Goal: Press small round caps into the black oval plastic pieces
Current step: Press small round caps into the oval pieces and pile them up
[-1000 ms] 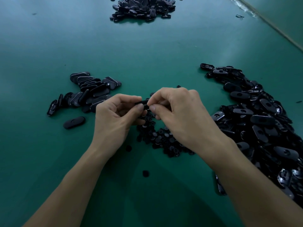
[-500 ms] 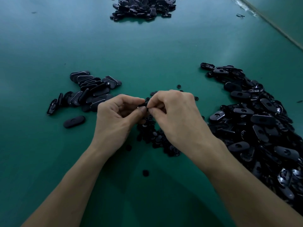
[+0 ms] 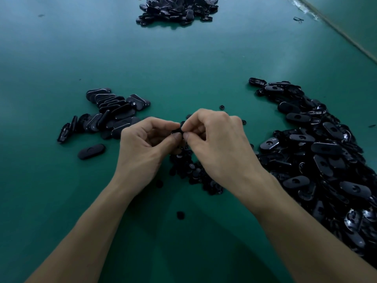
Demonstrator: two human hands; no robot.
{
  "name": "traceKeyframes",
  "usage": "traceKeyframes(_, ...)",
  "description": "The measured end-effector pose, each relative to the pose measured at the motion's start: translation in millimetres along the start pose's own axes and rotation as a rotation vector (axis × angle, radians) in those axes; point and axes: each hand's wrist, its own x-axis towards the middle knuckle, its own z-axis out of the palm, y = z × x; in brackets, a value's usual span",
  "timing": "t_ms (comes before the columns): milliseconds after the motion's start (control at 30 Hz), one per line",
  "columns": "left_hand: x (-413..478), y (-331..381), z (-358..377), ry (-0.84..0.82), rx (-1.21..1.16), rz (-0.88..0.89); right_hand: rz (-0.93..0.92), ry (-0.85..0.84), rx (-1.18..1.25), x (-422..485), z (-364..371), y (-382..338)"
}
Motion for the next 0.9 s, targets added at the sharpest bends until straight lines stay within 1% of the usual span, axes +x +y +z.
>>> traceKeyframes(233, 0.5, 1.3, -1.6, -0.029, 0.014, 0.009, -0.01, 0.006, -0.012, -0.8, -1.7, -1.7)
traceKeyframes(400, -0.1, 2.1, -0.4, -0.056, 0.069, 0.035, -0.008, 0.016, -0.004, -0.3, -1.5, -1.5)
traceKeyframes(600, -0.2, 1.7, -2.5, -0.059, 0.057, 0.038, -0.027, 0.014, -0.009, -0.4, -2.6, -0.4)
traceKeyframes(800, 1.6, 0.5, -3.3, -0.066, 0.11, 0.057, -0.053, -0.086, -0.007, 1.5, -8.4, -1.7)
traceKeyframes(900, 1.4, -0.9, -1.4, -0.078, 0.113, 0.05, -0.092, -0.075, -0.032, 5.7, -15.0, 0.1)
